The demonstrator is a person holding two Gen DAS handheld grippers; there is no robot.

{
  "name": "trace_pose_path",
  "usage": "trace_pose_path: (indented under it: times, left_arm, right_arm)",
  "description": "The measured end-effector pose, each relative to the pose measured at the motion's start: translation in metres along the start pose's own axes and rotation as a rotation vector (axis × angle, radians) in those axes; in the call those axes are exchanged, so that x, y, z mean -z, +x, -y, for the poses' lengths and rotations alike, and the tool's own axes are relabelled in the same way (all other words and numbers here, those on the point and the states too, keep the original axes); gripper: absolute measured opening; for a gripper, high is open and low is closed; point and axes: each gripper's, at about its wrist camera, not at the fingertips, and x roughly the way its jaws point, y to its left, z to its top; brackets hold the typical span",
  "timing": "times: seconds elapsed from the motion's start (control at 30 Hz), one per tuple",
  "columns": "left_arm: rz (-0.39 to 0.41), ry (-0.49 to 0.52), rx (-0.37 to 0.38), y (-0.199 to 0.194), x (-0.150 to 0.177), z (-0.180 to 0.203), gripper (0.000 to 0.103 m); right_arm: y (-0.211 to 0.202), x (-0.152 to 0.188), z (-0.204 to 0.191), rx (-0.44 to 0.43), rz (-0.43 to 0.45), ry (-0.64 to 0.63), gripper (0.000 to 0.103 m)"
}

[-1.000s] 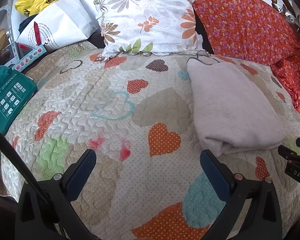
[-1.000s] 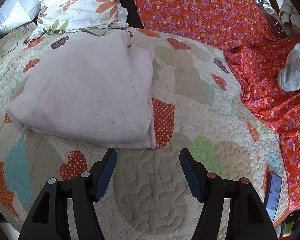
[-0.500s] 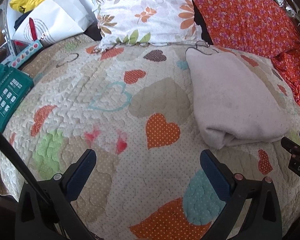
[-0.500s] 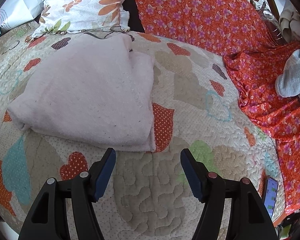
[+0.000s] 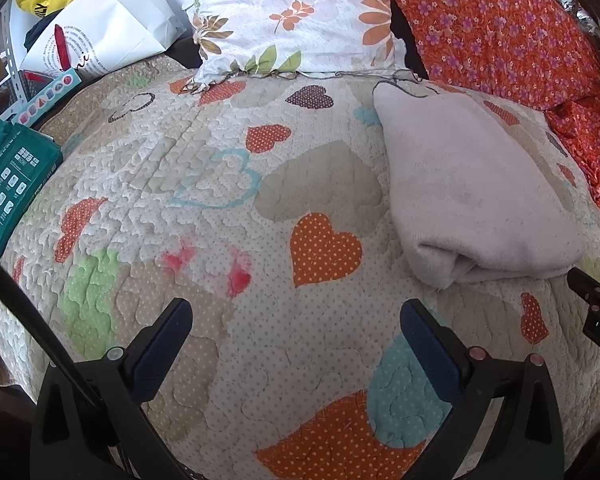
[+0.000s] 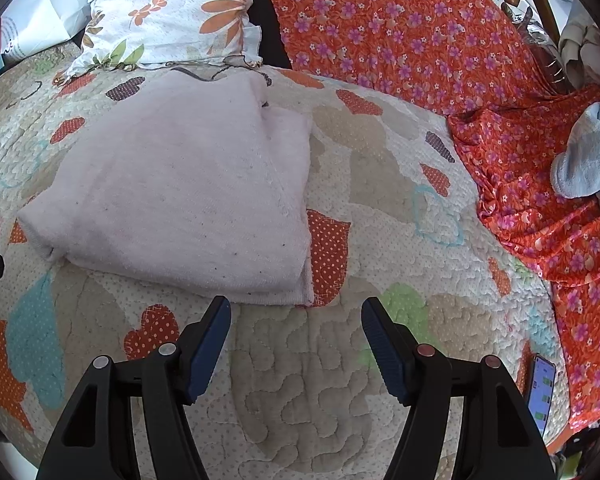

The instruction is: Fold small clothes

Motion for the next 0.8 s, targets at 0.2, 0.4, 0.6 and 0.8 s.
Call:
trace_pose_path:
  times: [0.2,0.4,0.6,0.8]
  left_arm:
    - [-0.012,0.021,-0.007,0.003,0.002,0.004,0.103]
    - [-0.017,0.020,-0.006,0.003,0.002,0.003,0.103]
    - [-0.051,0.001,0.023,0.007,0.002,-0.001,0.103]
    - [-0.059,0.013,0.039,0.008,0.003,0.003,0.103]
  right_arm:
    - [-0.002,0.000,-0.001,-0.002,0.006,-0.003,0.073]
    - [-0.002,0.001,-0.006,-0.011,0.014,-0.014,0.073]
    - [-0.007,0.001,-0.009,-0.022,0.042,-0.026,0.073]
    - [-0.009,0.001,-0.012,-0.034,0.048,-0.030,0.074]
